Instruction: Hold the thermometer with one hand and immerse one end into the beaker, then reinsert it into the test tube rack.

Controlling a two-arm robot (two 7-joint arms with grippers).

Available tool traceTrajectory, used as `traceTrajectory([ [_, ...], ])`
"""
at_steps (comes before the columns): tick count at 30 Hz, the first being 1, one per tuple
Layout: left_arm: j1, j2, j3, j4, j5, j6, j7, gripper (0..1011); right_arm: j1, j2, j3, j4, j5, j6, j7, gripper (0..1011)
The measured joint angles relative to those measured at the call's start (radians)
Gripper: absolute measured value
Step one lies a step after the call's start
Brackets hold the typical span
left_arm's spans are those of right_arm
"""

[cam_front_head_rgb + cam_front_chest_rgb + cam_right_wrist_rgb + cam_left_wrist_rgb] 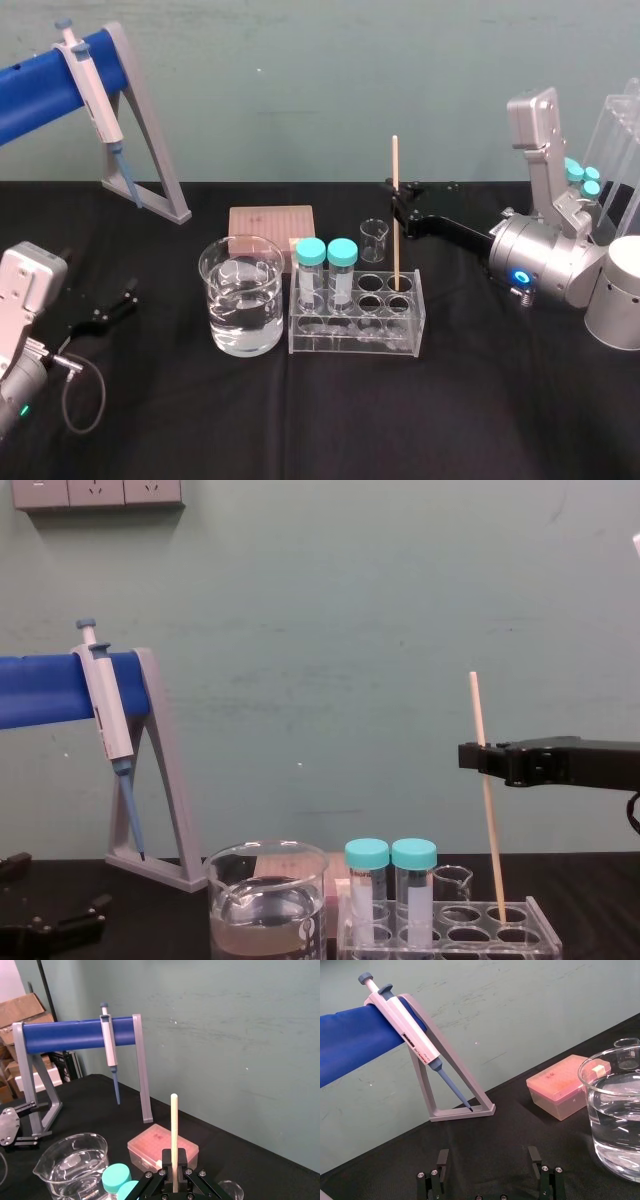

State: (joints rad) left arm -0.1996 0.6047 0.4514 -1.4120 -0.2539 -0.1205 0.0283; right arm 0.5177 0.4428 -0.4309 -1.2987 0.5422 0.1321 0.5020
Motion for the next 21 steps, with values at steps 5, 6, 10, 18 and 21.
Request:
traceTrajectory([
  [5, 0.000, 0.000, 0.000, 0.000, 0.000, 0.000, 0.000, 1004, -0.006, -0.001, 0.003, 0.008, -0.005, -0.001, -0.005, 53],
  [6, 0.000, 0.000, 0.000, 0.000, 0.000, 0.000, 0.000, 1004, -0.006, -0.001, 0.003, 0.010, -0.005, -0.002, -0.005, 53],
  [10, 0.000, 0.000, 0.000, 0.000, 0.000, 0.000, 0.000, 1004, -0.010, -0.004, 0.005, 0.020, -0.007, -0.005, -0.005, 53],
  [18, 0.000, 0.000, 0.000, 0.000, 0.000, 0.000, 0.000, 1004, -0.014, -0.018, 0.013, 0.058, 0.004, -0.012, 0.003, 53],
  [21, 0.000, 0.000, 0.000, 0.000, 0.000, 0.000, 0.000, 1004, -0.013, -0.023, 0.014, 0.070, 0.007, -0.013, 0.006, 53],
])
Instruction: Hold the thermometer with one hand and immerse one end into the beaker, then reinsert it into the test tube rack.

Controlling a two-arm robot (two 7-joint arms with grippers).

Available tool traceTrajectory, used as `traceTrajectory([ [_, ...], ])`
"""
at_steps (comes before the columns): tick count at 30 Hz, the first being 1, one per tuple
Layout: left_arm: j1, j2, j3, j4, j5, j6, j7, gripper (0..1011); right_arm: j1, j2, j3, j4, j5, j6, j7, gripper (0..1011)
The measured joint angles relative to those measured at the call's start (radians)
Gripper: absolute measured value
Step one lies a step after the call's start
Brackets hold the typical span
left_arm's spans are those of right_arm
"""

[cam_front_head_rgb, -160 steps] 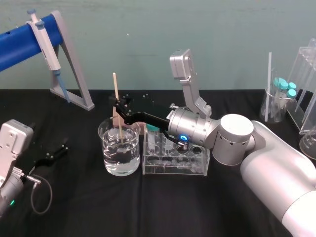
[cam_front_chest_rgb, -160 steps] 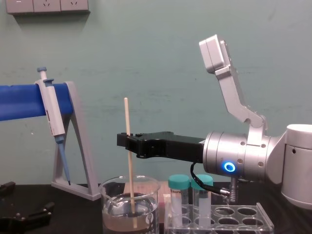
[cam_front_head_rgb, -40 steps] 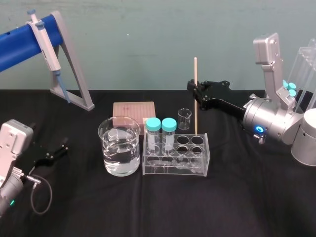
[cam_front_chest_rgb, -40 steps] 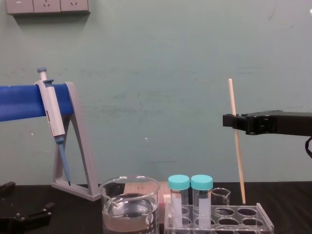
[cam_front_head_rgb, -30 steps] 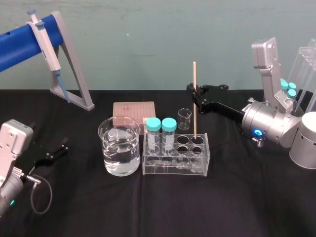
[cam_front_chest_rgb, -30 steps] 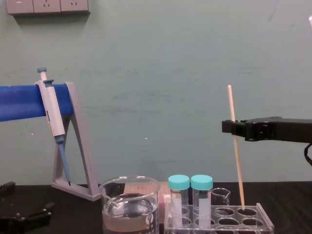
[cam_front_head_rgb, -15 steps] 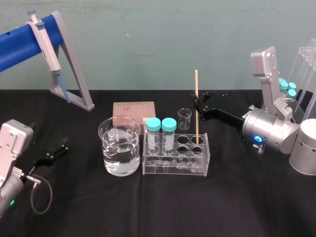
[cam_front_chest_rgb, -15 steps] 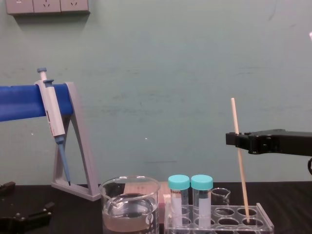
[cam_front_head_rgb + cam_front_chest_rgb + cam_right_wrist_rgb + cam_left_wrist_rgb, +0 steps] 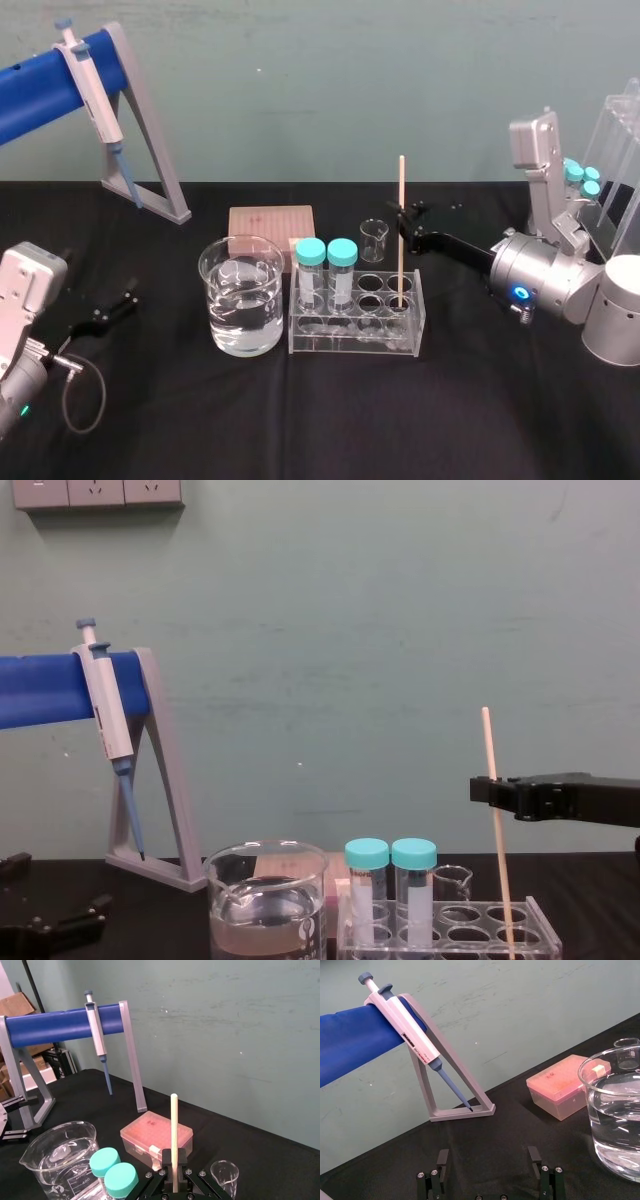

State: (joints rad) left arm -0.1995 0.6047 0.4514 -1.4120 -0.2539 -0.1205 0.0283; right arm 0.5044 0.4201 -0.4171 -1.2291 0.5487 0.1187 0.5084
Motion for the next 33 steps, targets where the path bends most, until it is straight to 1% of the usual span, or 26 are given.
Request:
traceTrajectory([
  [22, 0.000, 0.000, 0.000, 0.000, 0.000, 0.000, 0.000, 1004, 0.003, -0.017, -0.003, 0.042, -0.003, -0.014, 0.012, 53],
  [33, 0.000, 0.000, 0.000, 0.000, 0.000, 0.000, 0.000, 1004, 0.002, -0.021, -0.003, 0.051, -0.006, -0.014, 0.014, 54],
])
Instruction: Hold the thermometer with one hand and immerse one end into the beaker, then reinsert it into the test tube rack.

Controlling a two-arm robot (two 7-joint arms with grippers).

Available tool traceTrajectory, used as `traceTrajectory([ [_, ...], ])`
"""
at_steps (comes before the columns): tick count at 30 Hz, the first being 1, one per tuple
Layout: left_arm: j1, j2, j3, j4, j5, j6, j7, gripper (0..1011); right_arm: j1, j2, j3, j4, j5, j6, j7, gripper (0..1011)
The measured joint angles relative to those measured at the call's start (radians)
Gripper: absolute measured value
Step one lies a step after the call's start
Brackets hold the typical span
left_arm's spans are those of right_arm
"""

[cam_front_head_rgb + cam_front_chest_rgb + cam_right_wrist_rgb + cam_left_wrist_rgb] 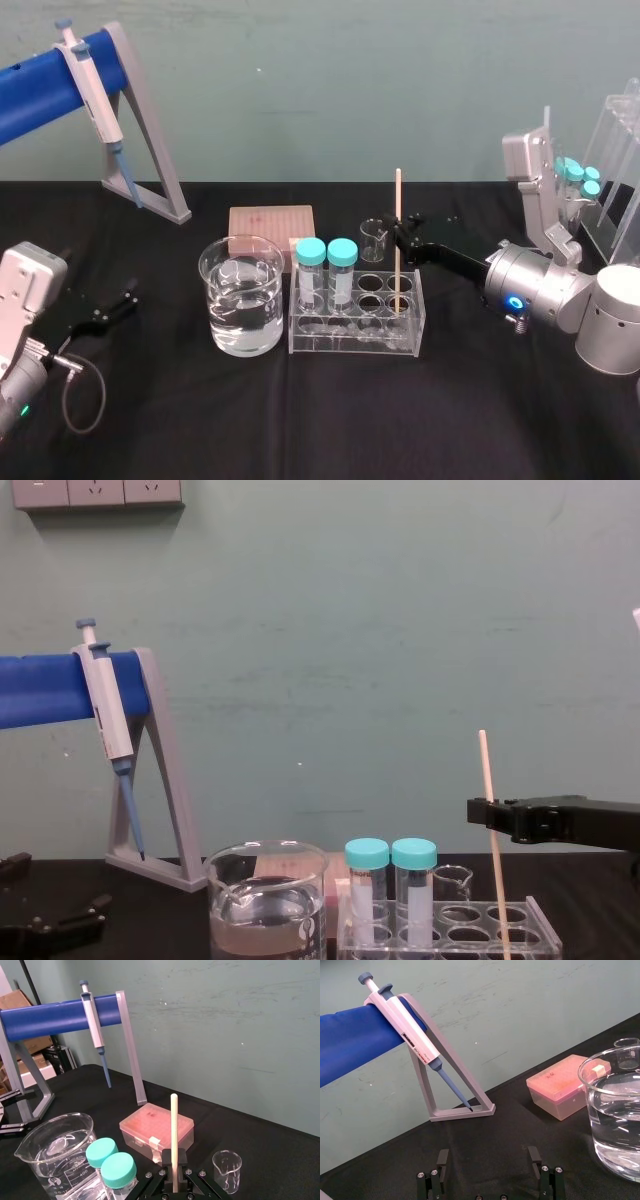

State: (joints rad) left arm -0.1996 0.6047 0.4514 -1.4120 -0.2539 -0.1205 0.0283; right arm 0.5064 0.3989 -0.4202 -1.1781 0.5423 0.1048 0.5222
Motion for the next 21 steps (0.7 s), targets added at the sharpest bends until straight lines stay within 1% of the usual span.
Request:
traceTrajectory([
  [3, 0.000, 0.000, 0.000, 0.000, 0.000, 0.000, 0.000, 1004, 0.000, 0.000, 0.000, 0.001, -0.001, 0.000, 0.001, 57],
  [5, 0.000, 0.000, 0.000, 0.000, 0.000, 0.000, 0.000, 1004, 0.003, -0.002, -0.003, 0.006, -0.005, 0.000, 0.003, 112],
  [6, 0.000, 0.000, 0.000, 0.000, 0.000, 0.000, 0.000, 1004, 0.004, -0.002, -0.004, 0.006, -0.006, 0.000, 0.003, 164],
  [9, 0.000, 0.000, 0.000, 0.000, 0.000, 0.000, 0.000, 1004, 0.004, -0.003, -0.005, 0.006, -0.010, 0.001, 0.002, 223],
  [10, 0.000, 0.000, 0.000, 0.000, 0.000, 0.000, 0.000, 1004, 0.004, -0.003, -0.005, 0.006, -0.010, 0.001, 0.002, 277],
  [12, 0.000, 0.000, 0.000, 0.000, 0.000, 0.000, 0.000, 1004, 0.004, -0.005, -0.005, 0.005, -0.012, 0.004, -0.001, 332],
  [13, 0.000, 0.000, 0.000, 0.000, 0.000, 0.000, 0.000, 1004, 0.005, -0.005, -0.005, 0.005, -0.012, 0.004, -0.001, 381],
  [15, 0.000, 0.000, 0.000, 0.000, 0.000, 0.000, 0.000, 1004, 0.005, -0.006, -0.004, 0.006, -0.013, 0.005, -0.002, 418],
  [18, 0.000, 0.000, 0.000, 0.000, 0.000, 0.000, 0.000, 1004, 0.006, -0.007, -0.003, 0.006, -0.014, 0.005, -0.003, 534],
  [19, 0.000, 0.000, 0.000, 0.000, 0.000, 0.000, 0.000, 1004, 0.006, -0.007, -0.003, 0.006, -0.014, 0.005, -0.003, 534],
  [20, 0.000, 0.000, 0.000, 0.000, 0.000, 0.000, 0.000, 1004, 0.006, -0.007, -0.003, 0.006, -0.014, 0.005, -0.003, 592],
  [21, 0.000, 0.000, 0.000, 0.000, 0.000, 0.000, 0.000, 1004, 0.006, -0.007, -0.002, 0.006, -0.014, 0.005, -0.004, 621],
])
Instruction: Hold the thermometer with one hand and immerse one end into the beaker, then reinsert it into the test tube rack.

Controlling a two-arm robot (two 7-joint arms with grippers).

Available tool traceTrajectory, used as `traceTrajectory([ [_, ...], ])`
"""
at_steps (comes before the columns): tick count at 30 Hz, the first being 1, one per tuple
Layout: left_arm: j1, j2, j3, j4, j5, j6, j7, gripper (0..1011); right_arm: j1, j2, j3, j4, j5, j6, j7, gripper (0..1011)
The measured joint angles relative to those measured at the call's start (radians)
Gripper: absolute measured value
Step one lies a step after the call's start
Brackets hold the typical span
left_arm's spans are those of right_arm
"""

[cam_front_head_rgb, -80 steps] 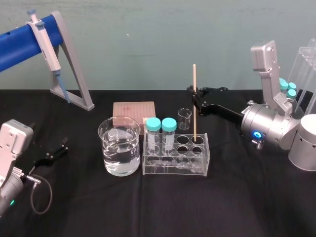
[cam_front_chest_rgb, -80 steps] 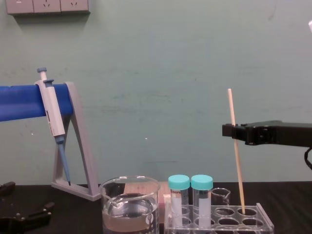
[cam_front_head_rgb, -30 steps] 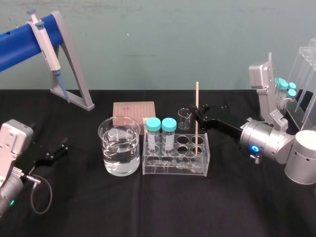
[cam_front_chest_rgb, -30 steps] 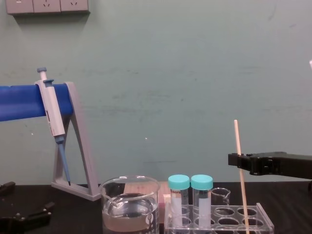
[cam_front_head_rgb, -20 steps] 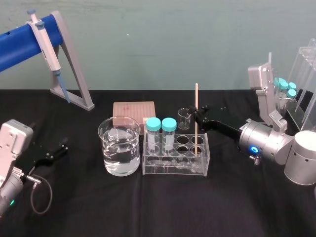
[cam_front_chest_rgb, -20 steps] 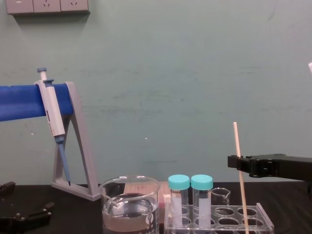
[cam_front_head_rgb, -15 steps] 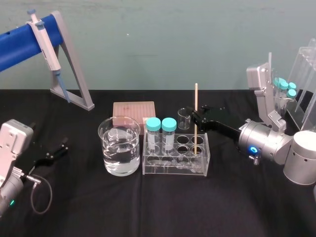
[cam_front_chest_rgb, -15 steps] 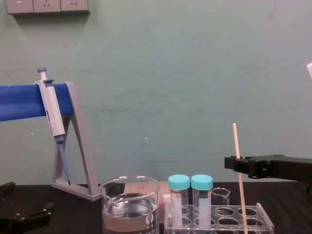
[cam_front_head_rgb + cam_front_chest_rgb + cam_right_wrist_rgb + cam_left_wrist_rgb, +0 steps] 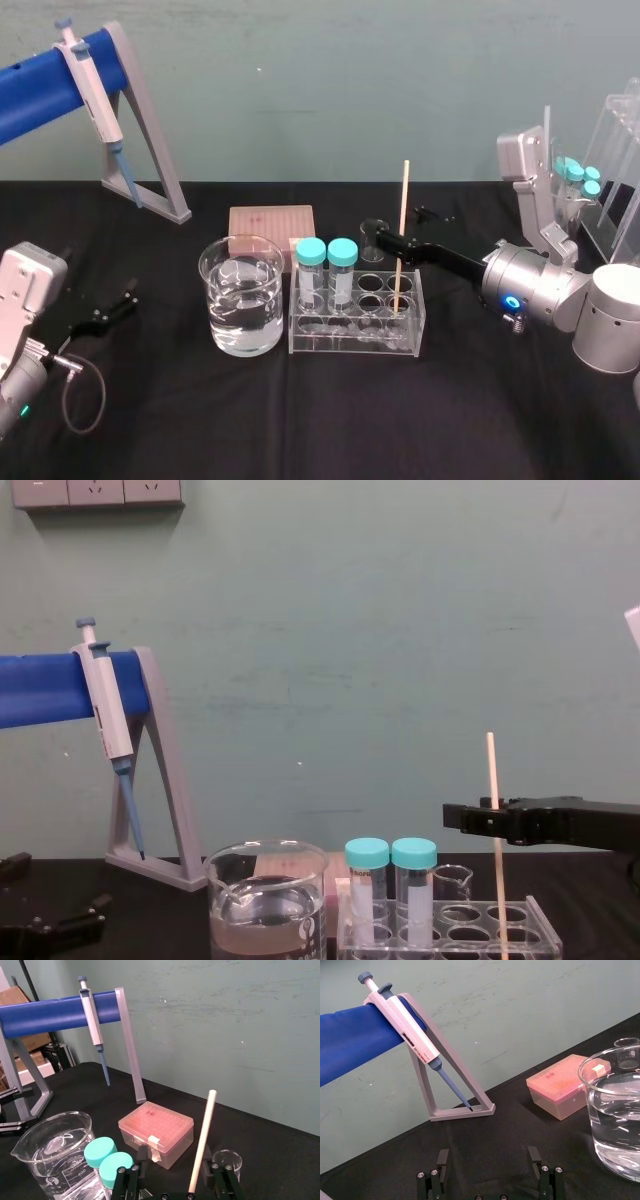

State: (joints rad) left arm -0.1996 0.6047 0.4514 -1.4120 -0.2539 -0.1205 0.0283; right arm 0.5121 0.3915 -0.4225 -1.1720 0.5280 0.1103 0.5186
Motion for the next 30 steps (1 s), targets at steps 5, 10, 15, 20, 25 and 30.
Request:
traceTrajectory([
  [5, 0.000, 0.000, 0.000, 0.000, 0.000, 0.000, 0.000, 1004, 0.002, 0.000, 0.001, 0.002, -0.003, 0.000, 0.000, 778],
  [10, 0.000, 0.000, 0.000, 0.000, 0.000, 0.000, 0.000, 1004, 0.004, 0.000, 0.002, 0.003, -0.005, 0.000, 0.000, 934],
  [15, 0.000, 0.000, 0.000, 0.000, 0.000, 0.000, 0.000, 1004, 0.004, -0.001, 0.002, 0.005, -0.007, 0.000, 0.000, 1003],
  [20, 0.000, 0.000, 0.000, 0.000, 0.000, 0.000, 0.000, 1004, 0.001, 0.000, 0.006, 0.002, -0.007, -0.001, -0.002, 1003],
  [25, 0.000, 0.000, 0.000, 0.000, 0.000, 0.000, 0.000, 1004, -0.016, 0.019, 0.019, -0.062, -0.028, -0.004, -0.047, 1003],
  [30, 0.000, 0.000, 0.000, 0.000, 0.000, 0.000, 0.000, 1004, -0.067, 0.043, 0.061, -0.185, -0.108, -0.015, -0.199, 1003],
])
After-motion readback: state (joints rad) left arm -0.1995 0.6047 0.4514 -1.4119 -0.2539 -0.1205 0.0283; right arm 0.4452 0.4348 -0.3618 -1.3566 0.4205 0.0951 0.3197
